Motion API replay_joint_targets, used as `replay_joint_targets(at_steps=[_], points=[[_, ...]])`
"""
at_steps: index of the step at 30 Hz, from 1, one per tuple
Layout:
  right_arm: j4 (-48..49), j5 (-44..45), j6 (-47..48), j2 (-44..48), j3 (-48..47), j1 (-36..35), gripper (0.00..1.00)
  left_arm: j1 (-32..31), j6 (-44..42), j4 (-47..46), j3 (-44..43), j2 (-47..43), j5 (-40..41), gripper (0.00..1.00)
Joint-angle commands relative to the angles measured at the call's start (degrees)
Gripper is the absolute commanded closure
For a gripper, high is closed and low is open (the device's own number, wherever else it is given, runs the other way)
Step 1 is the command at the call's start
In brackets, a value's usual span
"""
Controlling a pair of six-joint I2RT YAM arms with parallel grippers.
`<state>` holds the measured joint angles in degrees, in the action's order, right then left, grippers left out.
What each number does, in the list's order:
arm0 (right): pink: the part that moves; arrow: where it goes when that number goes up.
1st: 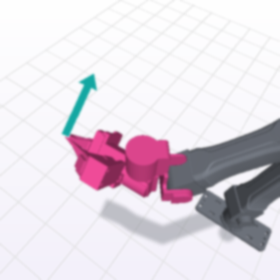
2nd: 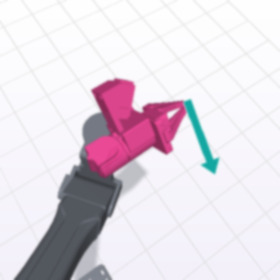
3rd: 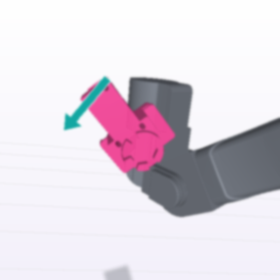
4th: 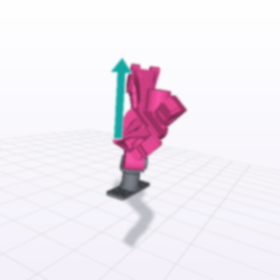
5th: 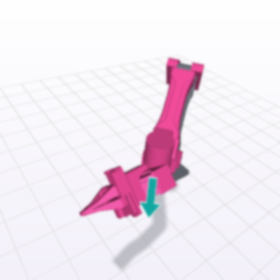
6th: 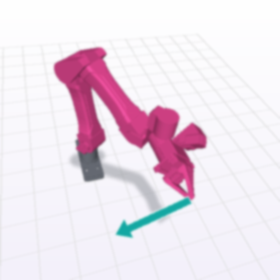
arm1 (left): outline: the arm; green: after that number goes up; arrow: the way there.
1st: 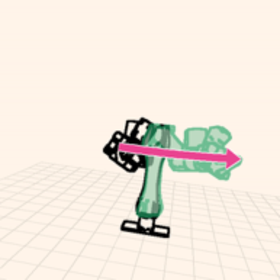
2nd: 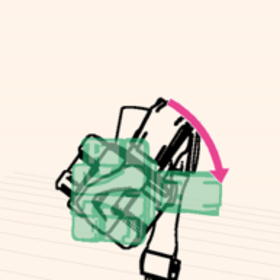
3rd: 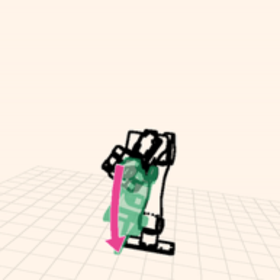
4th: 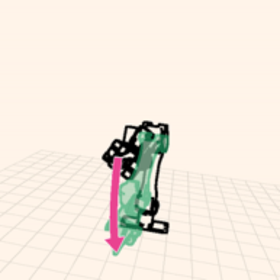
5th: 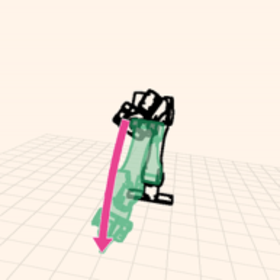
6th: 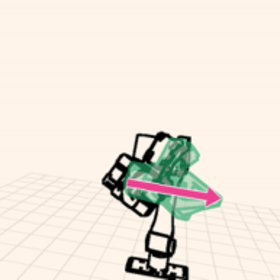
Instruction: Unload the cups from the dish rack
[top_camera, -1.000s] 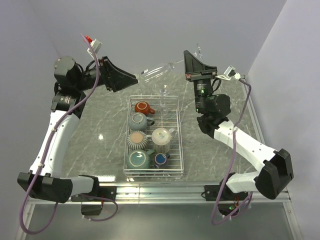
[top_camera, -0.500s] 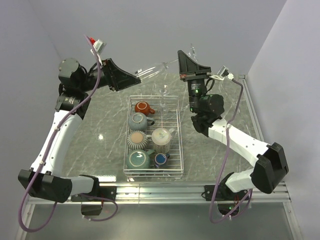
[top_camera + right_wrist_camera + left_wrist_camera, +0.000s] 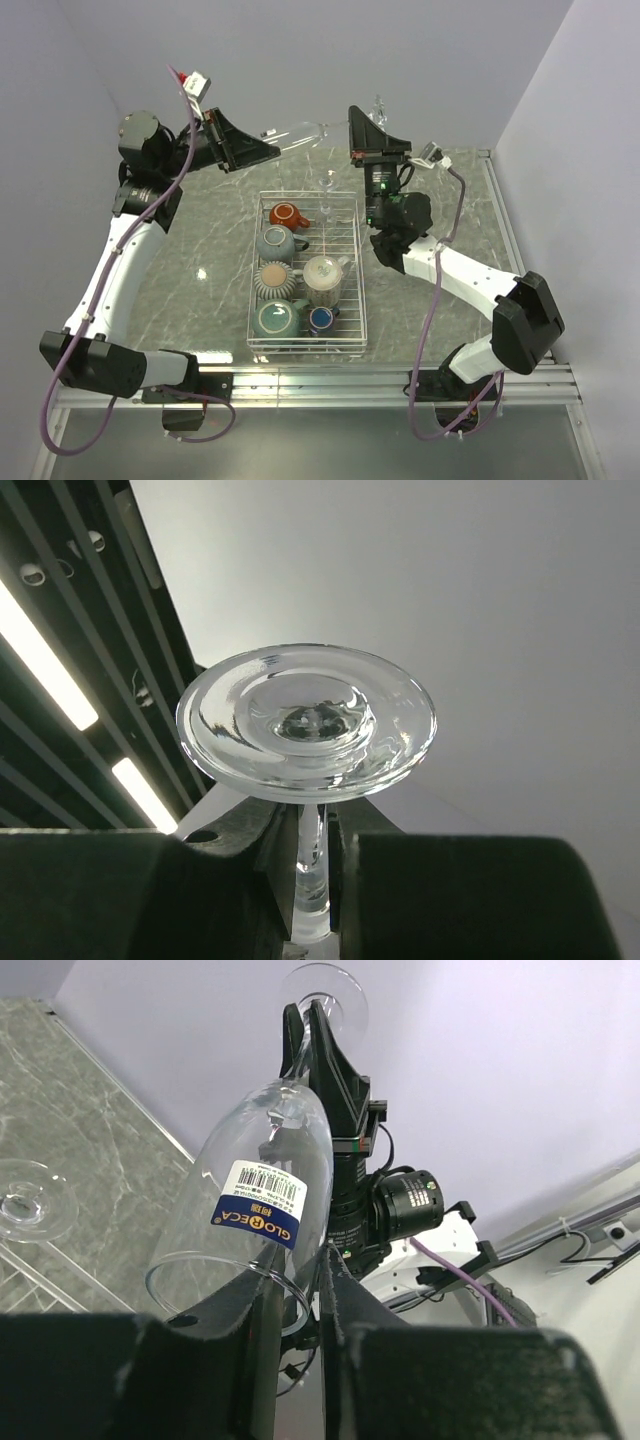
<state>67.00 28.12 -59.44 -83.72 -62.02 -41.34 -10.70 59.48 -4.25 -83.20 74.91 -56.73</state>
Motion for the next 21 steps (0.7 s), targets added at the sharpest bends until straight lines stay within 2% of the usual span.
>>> replay_joint_targets(at_steps=[1,4,7,8,9,13,16,21], points=[[4.5,-1.1,-0.6,1.2,0.4,-2.2,1.0,2.0,2.0,-0.9,-0.7,-0.6,3.7,0.94],[3.0,-1.3,-0.7,0.8,0.7,-2.4,1.0,3.7,3.4,-2.4,0.6,-1.0,3.8,1.0],[2.9,-1.6,1.2,0.6,0.8,-2.8,0.99,4.5,3.4,-2.1,1.5,-1.3,4.3,1.0],[2.3,-2.3,1.8,0.6,0.8,-2.7,0.95,4.8,3.1,-1.8,1.5,-1.4,4.4,1.0],[1.8,-2.9,2.3,0.7,0.6,-2.7,0.8,5.1,2.7,-1.6,1.3,-1.4,4.7,1.0],[-2.7,-5.6,4.8,1.1,-1.1,-2.8,0.56,5.8,-1.6,1.3,-1.4,-1.7,6.2,1.0],[-4.6,-5.0,4.8,1.1,-0.9,-2.8,0.48,6.1,-2.5,1.5,-2.0,-1.7,6.7,1.0],[-5.9,-4.3,4.8,0.8,-1.0,-2.7,0.42,6.7,-1.4,-0.8,-1.2,-1.9,6.4,1.0]])
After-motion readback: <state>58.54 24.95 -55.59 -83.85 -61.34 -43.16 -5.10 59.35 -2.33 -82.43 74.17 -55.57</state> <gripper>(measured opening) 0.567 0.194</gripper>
